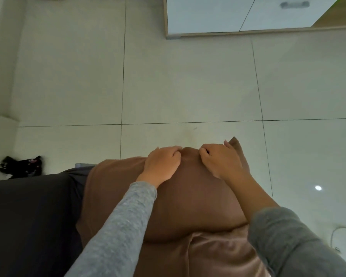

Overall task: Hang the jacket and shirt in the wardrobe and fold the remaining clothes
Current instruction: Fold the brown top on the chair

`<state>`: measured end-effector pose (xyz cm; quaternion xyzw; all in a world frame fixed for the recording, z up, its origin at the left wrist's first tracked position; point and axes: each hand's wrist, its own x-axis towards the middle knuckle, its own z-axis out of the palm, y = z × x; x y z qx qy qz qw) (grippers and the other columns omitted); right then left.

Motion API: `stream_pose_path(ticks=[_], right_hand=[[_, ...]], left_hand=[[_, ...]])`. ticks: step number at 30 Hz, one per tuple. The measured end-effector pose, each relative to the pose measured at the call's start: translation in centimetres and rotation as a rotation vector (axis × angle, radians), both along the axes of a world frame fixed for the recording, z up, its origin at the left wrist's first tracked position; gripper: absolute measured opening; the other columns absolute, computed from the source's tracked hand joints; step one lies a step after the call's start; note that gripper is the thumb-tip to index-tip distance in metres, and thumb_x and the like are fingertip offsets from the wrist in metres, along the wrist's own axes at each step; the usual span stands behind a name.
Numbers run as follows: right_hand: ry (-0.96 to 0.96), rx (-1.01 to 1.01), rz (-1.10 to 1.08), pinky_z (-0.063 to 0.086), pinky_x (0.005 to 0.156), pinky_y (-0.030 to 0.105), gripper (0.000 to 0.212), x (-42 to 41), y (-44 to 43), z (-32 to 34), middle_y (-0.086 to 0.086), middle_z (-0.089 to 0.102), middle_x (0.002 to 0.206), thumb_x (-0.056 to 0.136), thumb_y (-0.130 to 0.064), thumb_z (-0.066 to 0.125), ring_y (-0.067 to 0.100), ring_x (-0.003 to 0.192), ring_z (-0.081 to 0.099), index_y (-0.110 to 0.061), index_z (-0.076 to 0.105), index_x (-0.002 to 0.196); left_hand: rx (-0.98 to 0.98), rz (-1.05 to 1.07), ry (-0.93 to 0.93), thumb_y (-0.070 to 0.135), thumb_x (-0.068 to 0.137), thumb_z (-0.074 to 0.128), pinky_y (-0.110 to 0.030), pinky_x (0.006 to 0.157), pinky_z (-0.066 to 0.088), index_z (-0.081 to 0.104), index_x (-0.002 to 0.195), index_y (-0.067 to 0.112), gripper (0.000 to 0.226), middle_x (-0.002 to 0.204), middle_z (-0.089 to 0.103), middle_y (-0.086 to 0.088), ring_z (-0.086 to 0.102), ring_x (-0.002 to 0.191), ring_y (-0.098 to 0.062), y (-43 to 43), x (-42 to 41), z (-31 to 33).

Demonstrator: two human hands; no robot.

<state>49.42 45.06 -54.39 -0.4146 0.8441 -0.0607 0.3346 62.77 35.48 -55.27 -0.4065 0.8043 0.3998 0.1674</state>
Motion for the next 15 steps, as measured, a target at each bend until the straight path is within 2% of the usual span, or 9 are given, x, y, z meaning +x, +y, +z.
stream_pose_path(ticks=[1,3,4,5,8,11,13,15], right_hand=[[-0.026,0.004,0.006,0.024,0.108,0.032,0.037,-0.2,-0.2,0.0,-0.003,0.057,0.065,0.094,-0.024,0.030,0.014,0.066,0.052,-0.013,0.057,0.073],[-0.091,0.004,-0.005,0.040,0.079,0.029,0.031,-0.7,-0.4,-0.1,-0.004,0.059,0.069,0.092,-0.025,0.034,0.017,0.067,0.053,-0.016,0.056,0.074],[-0.118,-0.001,-0.019,0.039,0.066,0.027,0.028,-0.9,-0.5,0.0,-0.004,0.059,0.071,0.092,-0.025,0.036,0.017,0.068,0.054,-0.017,0.056,0.074],[-0.145,-0.011,-0.032,0.035,0.061,0.027,0.027,-1.0,-0.5,0.2,-0.005,0.059,0.072,0.092,-0.025,0.037,0.016,0.067,0.053,-0.017,0.056,0.075],[-0.207,-0.064,-0.082,0.031,0.061,0.026,0.025,-1.1,-0.6,1.2,-0.005,0.057,0.071,0.093,-0.023,0.037,0.014,0.066,0.050,-0.015,0.056,0.078],[-0.274,-0.104,-0.142,0.032,0.057,0.022,0.024,-1.4,-0.9,1.9,-0.001,0.059,0.077,0.094,-0.024,0.035,0.011,0.065,0.046,-0.014,0.055,0.087],[-0.311,-0.118,-0.126,0.035,0.061,0.025,0.016,-1.5,-0.7,1.7,0.000,0.063,0.083,0.092,-0.030,0.037,0.014,0.071,0.048,-0.021,0.050,0.089],[-0.256,-0.073,-0.058,0.041,0.070,0.033,0.012,-1.6,-0.2,1.1,-0.007,0.061,0.082,0.081,-0.039,0.041,0.019,0.084,0.049,-0.032,0.043,0.090]], left_hand=[[0.057,0.002,-0.006,0.021,0.098,0.029,-0.039,0.111,0.028,0.056,0.126,0.025,0.039,0.127,0.059,0.004,0.052,0.116,-0.019,-0.2,-0.2,0.2],[0.151,0.062,0.004,0.022,0.096,0.031,-0.037,0.095,0.040,0.063,0.109,0.026,0.034,0.109,0.065,0.005,0.056,0.102,-0.019,-0.6,-0.5,0.2],[0.177,0.100,0.022,0.023,0.094,0.034,-0.036,0.084,0.043,0.064,0.098,0.025,0.030,0.096,0.066,0.005,0.057,0.093,-0.019,-0.8,-0.6,0.1],[0.193,0.137,0.047,0.023,0.092,0.038,-0.034,0.075,0.043,0.062,0.089,0.023,0.025,0.085,0.064,0.004,0.057,0.085,-0.019,-0.8,-0.6,0.0],[0.226,0.220,0.137,0.019,0.086,0.047,-0.027,0.065,0.039,0.055,0.078,0.018,0.011,0.078,0.060,0.001,0.053,0.075,-0.017,-0.9,-0.8,0.0],[0.271,0.226,0.208,0.012,0.081,0.052,-0.029,0.070,0.044,0.053,0.081,0.014,0.002,0.090,0.064,-0.006,0.058,0.087,-0.021,-1.0,-1.0,0.5],[0.284,0.203,0.230,0.012,0.079,0.055,-0.037,0.076,0.049,0.051,0.085,0.013,0.007,0.095,0.064,-0.012,0.060,0.092,-0.025,-1.1,-1.0,0.5],[0.225,0.175,0.236,0.012,0.076,0.058,-0.036,0.070,0.048,0.048,0.086,0.017,0.015,0.088,0.062,-0.010,0.057,0.077,-0.022,-1.0,-0.8,0.5]])
